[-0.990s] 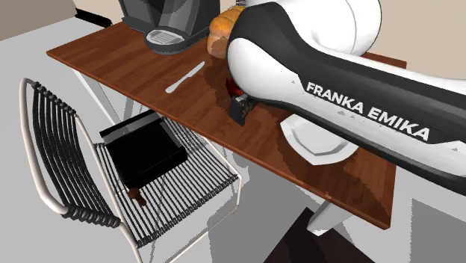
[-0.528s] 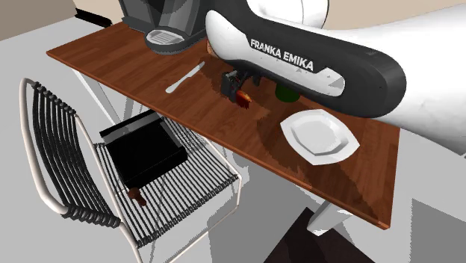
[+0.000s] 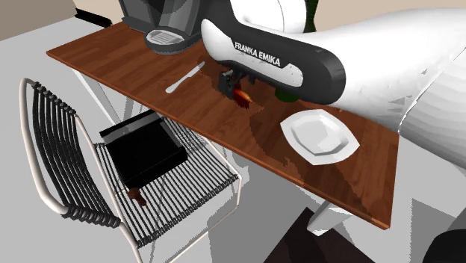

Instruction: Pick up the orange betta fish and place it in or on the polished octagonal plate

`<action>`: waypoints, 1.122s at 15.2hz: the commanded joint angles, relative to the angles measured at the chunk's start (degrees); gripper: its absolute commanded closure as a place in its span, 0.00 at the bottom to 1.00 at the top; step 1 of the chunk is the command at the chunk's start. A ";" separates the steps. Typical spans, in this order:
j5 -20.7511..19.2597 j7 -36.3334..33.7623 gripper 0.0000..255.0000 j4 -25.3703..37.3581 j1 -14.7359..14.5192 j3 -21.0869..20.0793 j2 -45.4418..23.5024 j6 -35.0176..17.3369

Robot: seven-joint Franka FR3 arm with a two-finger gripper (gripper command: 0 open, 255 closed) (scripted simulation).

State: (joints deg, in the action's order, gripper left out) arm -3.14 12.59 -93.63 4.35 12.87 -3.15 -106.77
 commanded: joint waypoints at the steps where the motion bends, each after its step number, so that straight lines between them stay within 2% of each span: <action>1: 0.08 0.06 0.00 -1.20 0.08 0.06 -0.36 -1.60; 10: 0.12 0.09 0.00 -2.15 0.13 0.10 -0.56 -2.74; 11: 0.12 0.09 1.00 -2.15 0.13 0.10 -0.56 -2.74; 17: 0.12 0.08 1.00 -2.14 0.13 0.10 -0.56 -2.73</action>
State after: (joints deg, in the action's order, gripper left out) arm -3.01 12.67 -95.77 4.47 12.95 -3.69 -109.50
